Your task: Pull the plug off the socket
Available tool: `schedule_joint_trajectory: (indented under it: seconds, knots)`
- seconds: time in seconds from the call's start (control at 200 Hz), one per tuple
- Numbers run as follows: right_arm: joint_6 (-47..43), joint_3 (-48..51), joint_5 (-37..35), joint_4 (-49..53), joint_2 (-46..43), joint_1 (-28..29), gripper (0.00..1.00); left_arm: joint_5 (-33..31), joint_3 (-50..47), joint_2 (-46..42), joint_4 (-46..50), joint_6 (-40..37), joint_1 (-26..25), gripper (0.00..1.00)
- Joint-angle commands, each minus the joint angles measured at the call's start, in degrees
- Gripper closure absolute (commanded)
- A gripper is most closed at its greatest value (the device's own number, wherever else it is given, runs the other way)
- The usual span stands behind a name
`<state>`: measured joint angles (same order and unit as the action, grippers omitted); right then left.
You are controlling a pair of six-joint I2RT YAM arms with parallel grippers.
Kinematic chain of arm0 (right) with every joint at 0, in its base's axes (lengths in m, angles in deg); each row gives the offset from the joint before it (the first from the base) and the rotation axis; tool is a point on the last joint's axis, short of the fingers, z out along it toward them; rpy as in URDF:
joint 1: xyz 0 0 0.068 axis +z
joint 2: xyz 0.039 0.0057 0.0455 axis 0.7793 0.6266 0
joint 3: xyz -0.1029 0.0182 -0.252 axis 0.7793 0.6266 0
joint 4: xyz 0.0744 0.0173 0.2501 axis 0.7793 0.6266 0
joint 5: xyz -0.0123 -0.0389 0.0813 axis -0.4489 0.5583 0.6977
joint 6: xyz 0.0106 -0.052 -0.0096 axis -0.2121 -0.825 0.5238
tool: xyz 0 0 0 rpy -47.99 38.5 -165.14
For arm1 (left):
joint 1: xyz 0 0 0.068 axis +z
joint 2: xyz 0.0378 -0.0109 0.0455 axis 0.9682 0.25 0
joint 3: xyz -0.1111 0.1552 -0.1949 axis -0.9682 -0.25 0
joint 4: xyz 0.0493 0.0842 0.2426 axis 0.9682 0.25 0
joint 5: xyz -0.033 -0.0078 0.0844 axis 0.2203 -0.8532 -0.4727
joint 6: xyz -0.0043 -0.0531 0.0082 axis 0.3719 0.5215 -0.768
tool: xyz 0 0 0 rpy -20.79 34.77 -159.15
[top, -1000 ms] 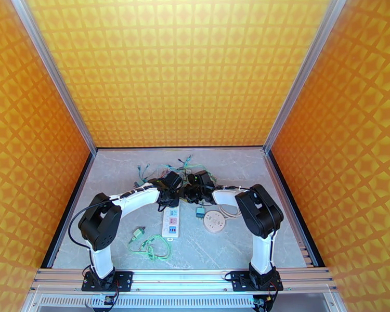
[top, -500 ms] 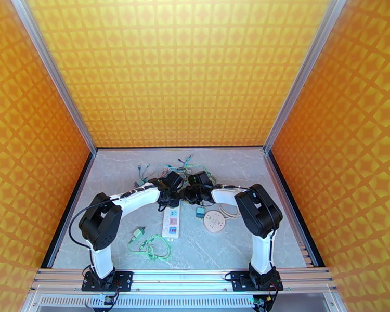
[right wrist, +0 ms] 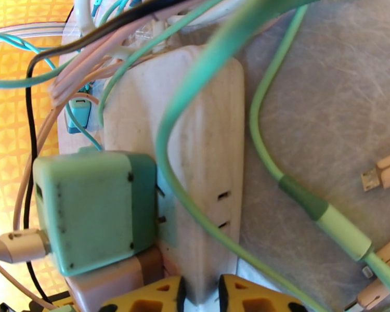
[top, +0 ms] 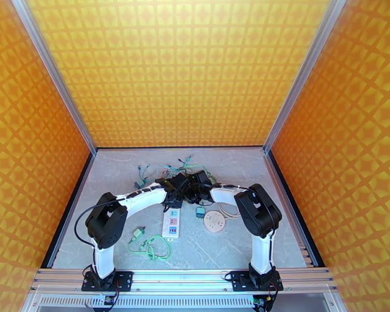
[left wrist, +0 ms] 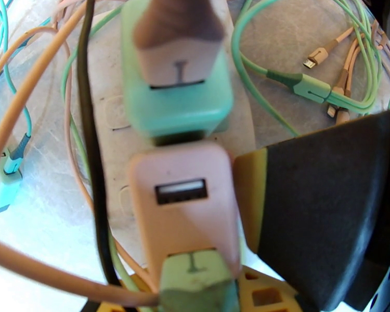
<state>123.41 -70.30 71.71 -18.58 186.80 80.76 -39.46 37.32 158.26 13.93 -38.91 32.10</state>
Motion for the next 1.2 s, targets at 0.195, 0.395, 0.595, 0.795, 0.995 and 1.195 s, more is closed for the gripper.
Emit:
schedule_joint_trajectory:
  seconds: [0.195,0.395,0.595,0.795,0.995,1.195]
  knots:
    - [-0.76,3.04,-7.37,10.07,4.61,1.46,0.77,10.01,-1.03,-7.57,-2.13,1.37,3.64,0.9]
    - [-0.61,3.29,-7.32,9.69,3.94,1.46,0.77,7.41,0.75,-8.67,2.68,-0.99,4.07,0.9]
    - [-1.85,3.39,-5.99,7.92,1.15,1.46,0.76,6.93,0.94,-12.19,4.91,-1.54,7.63,0.9]
    - [-2.72,2.3,-5.41,7.99,-1.67,1.47,0.73,6.9,-0.87,-16.09,5.8,-2.66,12.67,0.89]
    - [-3.36,1.17,-3.21,7.15,-3.41,1.47,0.69,6.96,-6.1,-19.3,4.67,-3.49,17.23,0.86]
    - [-5.01,-0.7,-3.68,8.75,-9.03,1.47,0.61,6.84,-11.03,-19.75,2.28,-4.37,20.77,0.86]
